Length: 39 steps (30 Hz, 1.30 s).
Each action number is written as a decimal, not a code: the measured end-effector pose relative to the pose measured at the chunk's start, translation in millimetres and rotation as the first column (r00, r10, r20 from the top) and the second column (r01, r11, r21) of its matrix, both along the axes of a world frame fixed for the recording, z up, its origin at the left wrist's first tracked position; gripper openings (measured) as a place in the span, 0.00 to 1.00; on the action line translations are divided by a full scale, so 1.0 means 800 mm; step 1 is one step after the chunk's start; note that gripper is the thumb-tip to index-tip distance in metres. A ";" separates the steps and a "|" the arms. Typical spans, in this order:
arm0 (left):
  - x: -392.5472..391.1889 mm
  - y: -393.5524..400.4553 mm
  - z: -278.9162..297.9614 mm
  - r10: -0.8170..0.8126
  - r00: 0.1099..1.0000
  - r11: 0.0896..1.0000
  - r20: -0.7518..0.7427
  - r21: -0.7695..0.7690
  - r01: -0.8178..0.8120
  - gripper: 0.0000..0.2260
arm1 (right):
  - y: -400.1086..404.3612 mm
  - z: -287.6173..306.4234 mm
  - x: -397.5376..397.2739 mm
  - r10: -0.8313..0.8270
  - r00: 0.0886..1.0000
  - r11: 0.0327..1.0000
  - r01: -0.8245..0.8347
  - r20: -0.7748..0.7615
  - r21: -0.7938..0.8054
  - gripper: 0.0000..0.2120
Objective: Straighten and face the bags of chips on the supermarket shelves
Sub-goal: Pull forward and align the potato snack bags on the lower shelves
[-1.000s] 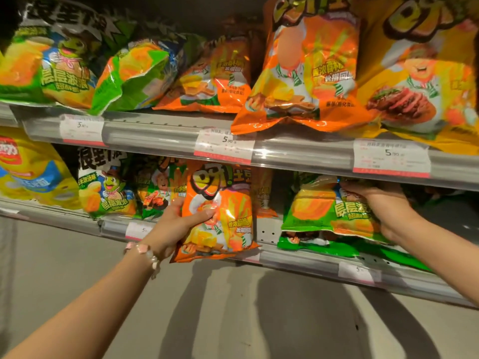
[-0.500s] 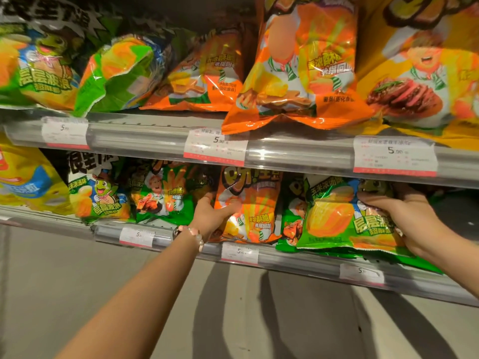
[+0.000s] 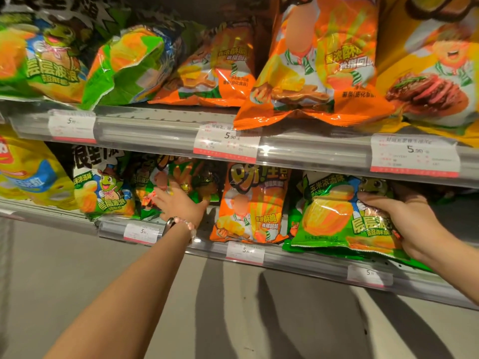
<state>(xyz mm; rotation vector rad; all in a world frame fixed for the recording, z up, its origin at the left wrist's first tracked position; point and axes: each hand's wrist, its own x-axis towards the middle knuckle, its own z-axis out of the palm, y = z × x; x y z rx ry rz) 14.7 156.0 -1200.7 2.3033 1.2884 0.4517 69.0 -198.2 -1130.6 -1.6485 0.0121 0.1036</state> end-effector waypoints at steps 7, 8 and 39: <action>-0.011 0.007 0.002 -0.035 0.996 0.999 0.076 0.011 0.034 0.27 | -0.003 0.006 -0.008 0.016 1.000 1.000 -0.016 0.001 -0.016 0.18; -0.013 0.006 0.002 -0.042 0.993 0.999 0.113 0.009 0.041 0.26 | -0.002 0.007 -0.009 0.021 1.000 1.000 -0.021 0.000 -0.014 0.18; -0.214 0.076 0.033 -0.162 0.780 0.985 0.604 0.145 0.092 0.29 | 0.342 -0.021 -0.095 0.182 0.970 0.913 -0.106 0.159 -0.394 0.30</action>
